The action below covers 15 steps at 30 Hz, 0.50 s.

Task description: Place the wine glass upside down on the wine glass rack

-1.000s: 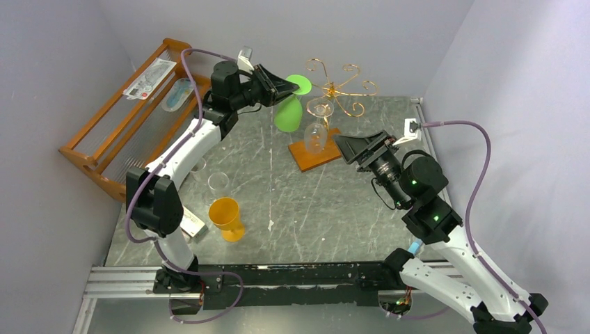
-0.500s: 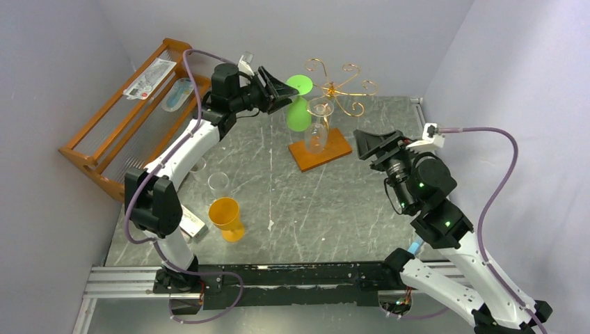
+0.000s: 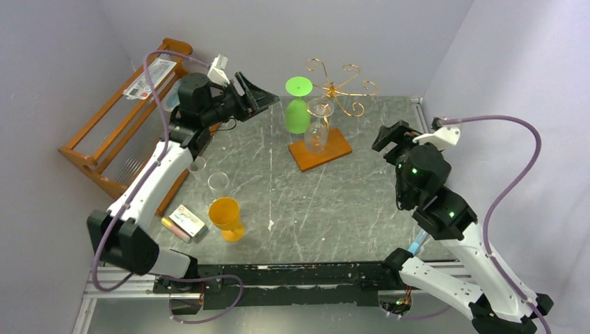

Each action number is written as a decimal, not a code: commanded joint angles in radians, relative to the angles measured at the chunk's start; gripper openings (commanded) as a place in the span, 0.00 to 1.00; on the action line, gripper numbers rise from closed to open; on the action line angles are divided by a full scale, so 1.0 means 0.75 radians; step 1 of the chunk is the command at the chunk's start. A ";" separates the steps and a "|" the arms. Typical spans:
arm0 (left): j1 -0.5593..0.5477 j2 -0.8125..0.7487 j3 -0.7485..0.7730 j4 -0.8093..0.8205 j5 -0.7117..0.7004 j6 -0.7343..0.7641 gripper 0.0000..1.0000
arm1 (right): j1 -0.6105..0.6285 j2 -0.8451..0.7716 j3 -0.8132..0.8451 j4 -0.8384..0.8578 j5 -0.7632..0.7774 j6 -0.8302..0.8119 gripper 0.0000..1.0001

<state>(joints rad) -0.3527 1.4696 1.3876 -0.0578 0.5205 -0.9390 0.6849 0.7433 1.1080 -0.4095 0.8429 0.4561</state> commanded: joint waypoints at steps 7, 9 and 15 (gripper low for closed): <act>0.016 -0.433 -0.180 -0.193 -0.300 0.447 0.83 | -0.005 0.129 0.070 -0.278 0.447 -0.093 0.85; 0.016 -0.478 -0.234 -0.191 -0.310 0.496 0.84 | -0.036 0.150 0.096 -0.315 0.507 -0.081 0.86; 0.016 -0.501 -0.306 -0.212 -0.253 0.623 0.90 | -0.214 0.216 0.089 -0.339 0.360 -0.060 0.86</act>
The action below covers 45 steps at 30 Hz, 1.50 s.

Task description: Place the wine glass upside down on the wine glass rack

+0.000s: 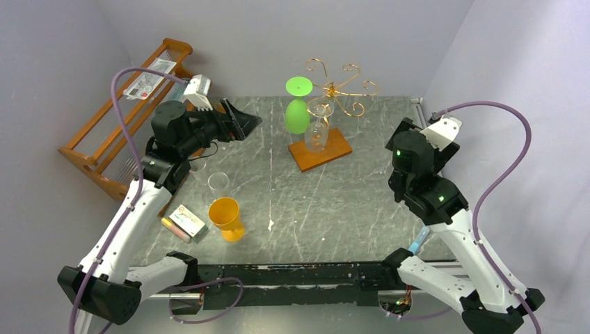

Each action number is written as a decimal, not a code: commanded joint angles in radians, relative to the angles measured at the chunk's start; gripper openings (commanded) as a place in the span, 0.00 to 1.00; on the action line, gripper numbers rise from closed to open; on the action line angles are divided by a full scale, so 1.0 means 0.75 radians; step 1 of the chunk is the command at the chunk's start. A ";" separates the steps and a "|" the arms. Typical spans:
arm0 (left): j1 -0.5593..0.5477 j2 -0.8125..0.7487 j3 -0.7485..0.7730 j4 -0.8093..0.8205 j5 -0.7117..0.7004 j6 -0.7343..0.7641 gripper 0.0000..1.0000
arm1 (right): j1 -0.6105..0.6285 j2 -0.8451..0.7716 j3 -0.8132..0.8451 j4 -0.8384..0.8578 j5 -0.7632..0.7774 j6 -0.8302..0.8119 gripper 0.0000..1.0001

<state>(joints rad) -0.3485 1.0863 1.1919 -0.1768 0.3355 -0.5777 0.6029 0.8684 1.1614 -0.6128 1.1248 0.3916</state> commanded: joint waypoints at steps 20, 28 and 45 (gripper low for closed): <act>0.012 -0.052 -0.115 -0.044 -0.116 0.241 0.97 | -0.791 0.300 -0.076 -0.149 -0.629 0.124 0.48; 0.011 -0.064 -0.114 -0.070 -0.138 0.246 0.96 | -0.799 0.304 -0.170 -0.144 -0.710 0.175 0.39; 0.011 -0.073 -0.047 -0.097 -0.089 0.196 0.97 | -0.799 0.231 -0.119 -0.133 -0.739 0.202 0.00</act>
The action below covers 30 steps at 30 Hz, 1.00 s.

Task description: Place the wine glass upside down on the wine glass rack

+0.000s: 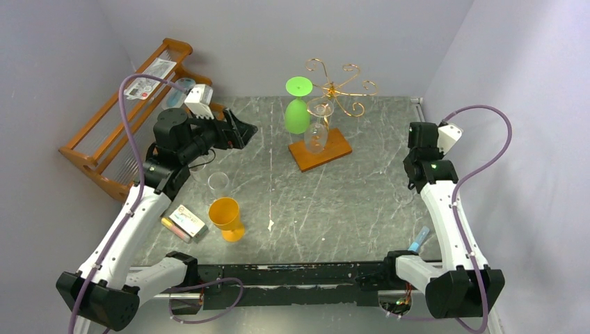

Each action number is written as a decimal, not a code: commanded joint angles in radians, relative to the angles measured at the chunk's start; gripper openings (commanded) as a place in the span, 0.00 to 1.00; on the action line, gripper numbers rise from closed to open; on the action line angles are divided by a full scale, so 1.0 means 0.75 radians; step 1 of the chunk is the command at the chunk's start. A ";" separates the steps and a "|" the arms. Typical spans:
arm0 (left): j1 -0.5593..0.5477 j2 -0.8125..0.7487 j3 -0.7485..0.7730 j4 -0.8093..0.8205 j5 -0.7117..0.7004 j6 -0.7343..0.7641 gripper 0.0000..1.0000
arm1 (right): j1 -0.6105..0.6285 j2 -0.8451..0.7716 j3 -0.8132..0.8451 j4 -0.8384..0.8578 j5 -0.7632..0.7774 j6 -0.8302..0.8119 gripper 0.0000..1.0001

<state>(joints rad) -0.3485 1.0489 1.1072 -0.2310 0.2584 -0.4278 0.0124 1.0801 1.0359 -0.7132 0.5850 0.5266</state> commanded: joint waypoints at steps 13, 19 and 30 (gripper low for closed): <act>0.011 -0.045 0.184 -0.012 0.143 -0.067 0.97 | -0.011 -0.234 0.182 -0.032 -0.185 0.008 0.00; 0.011 -0.057 0.163 -0.005 0.170 -0.116 0.96 | -0.012 -0.373 0.120 -0.046 -0.589 -0.039 0.00; 0.011 -0.212 -0.027 -0.153 -0.226 -0.405 0.97 | -0.012 -0.692 -0.194 0.216 -1.413 0.028 0.00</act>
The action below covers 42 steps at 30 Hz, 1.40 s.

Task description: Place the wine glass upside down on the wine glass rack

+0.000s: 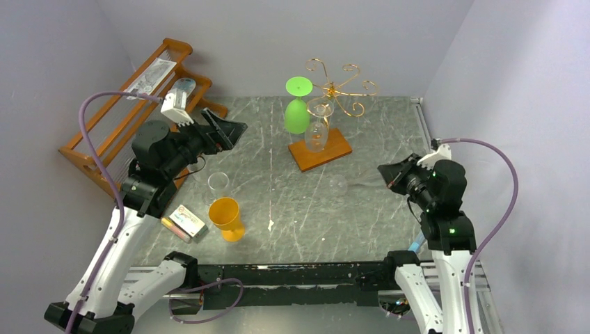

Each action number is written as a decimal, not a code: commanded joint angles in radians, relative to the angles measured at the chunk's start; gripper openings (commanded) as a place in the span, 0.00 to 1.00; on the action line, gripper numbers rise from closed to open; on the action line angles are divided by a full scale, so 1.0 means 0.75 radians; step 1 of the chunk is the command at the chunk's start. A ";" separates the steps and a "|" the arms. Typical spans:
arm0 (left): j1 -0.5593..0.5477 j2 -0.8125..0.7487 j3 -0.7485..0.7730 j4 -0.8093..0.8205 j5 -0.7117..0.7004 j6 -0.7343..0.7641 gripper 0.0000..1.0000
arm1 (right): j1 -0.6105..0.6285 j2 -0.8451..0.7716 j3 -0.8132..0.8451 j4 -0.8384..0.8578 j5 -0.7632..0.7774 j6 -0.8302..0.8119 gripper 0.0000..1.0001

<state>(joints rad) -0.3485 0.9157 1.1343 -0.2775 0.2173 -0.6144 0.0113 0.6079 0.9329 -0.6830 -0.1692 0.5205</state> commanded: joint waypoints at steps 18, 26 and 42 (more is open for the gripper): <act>0.011 0.006 -0.230 -0.146 -0.284 -0.457 0.96 | -0.007 -0.063 -0.280 0.709 -0.812 0.204 0.00; 0.011 0.074 -0.323 -0.063 -0.189 -0.545 0.96 | 0.270 0.025 -0.293 0.853 -0.546 0.159 0.00; 0.011 0.111 -0.302 -0.141 -0.135 -0.588 0.97 | 1.203 0.257 -0.151 1.066 0.434 -0.316 0.00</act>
<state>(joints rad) -0.3485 1.0065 0.8909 -0.3729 0.0586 -1.0164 0.8093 0.7708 0.7807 -0.0380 -0.0151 0.4084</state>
